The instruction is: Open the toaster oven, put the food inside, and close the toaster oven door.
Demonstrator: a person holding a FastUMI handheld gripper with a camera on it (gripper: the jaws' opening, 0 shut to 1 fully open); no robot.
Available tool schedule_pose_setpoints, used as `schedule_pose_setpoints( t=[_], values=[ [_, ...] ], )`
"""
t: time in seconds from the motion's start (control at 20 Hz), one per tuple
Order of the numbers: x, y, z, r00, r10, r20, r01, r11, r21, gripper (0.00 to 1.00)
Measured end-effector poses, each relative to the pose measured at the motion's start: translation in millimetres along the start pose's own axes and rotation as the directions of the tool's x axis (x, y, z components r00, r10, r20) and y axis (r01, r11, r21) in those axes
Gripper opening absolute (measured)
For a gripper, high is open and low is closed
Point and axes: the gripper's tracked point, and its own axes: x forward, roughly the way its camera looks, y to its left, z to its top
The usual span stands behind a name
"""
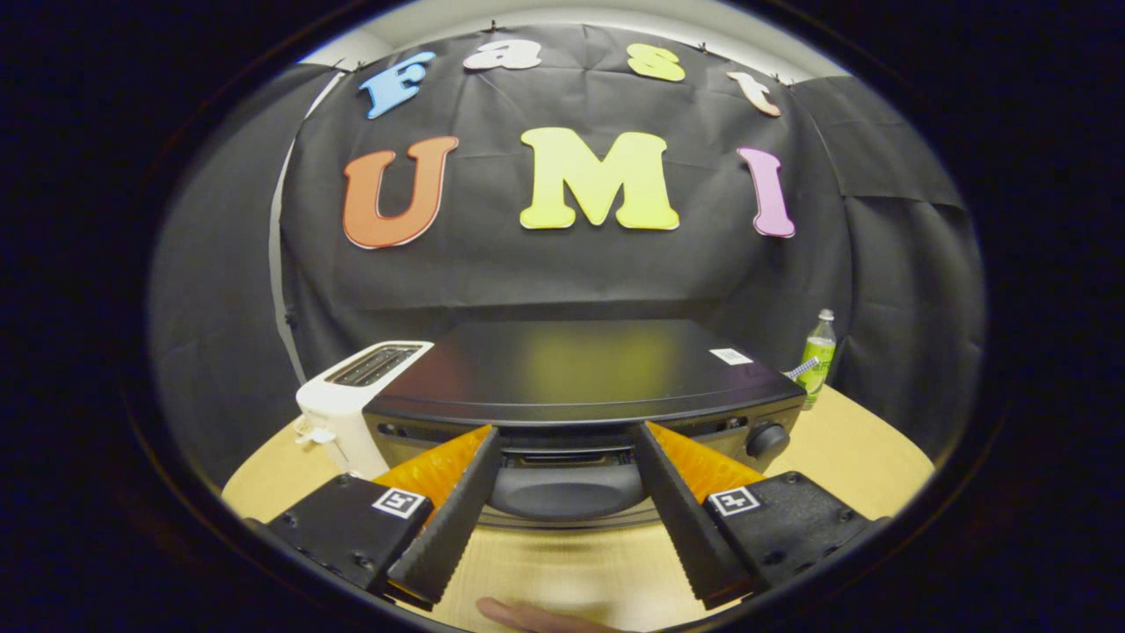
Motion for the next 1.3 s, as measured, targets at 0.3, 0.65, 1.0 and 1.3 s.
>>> schedule_pose_setpoints(
  t=[0.3, 0.65, 1.0, 1.3],
  values=[
    [-26.7, -1.0, -21.9, 0.999, 0.041, -0.028, -0.041, 0.999, 0.017, 1.00],
    [-57.8, -3.5, -59.1, 0.994, 0.069, -0.084, -0.070, 0.997, -0.012, 1.00],
    [-77.8, -4.9, -95.2, 0.980, 0.077, -0.184, -0.090, 0.994, -0.068, 1.00],
    [-84.4, -7.4, -119.7, 0.955, 0.103, -0.277, -0.117, 0.993, -0.034, 1.00]
  ],
)
